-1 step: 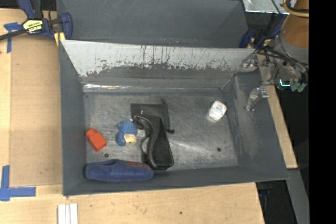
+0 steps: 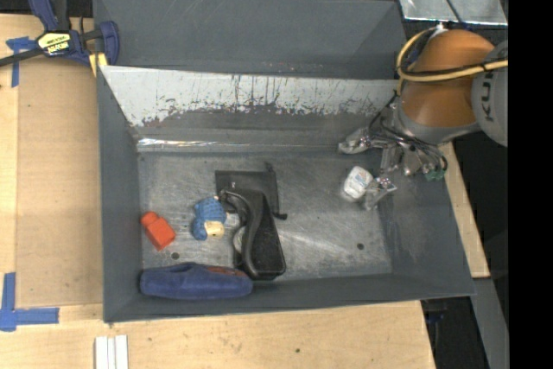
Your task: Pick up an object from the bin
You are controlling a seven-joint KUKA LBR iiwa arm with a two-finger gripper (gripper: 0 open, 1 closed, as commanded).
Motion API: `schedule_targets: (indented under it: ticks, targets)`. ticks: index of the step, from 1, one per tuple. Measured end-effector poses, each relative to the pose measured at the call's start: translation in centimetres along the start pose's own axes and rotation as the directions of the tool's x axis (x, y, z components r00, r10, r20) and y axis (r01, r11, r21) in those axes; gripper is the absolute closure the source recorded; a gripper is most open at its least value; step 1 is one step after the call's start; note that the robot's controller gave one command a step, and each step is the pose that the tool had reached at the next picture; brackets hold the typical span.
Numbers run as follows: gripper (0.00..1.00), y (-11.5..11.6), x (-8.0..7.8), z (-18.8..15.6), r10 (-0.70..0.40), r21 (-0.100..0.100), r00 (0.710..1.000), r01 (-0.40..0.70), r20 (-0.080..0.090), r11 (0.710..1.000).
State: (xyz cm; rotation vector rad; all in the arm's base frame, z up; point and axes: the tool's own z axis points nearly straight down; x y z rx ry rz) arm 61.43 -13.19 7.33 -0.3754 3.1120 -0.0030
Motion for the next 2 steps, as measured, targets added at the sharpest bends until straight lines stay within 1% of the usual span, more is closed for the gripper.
schedule_targets:
  ticks: [1, 2]
  targets:
    - [1.0, 0.0, -0.4, -0.5, -0.002, 0.004, 1.0, 0.002, 0.012, 1.0]
    - [1.0, -2.5, 1.3, -18.1, 0.0, 0.004, 1.0, 0.0, 0.005, 1.0]
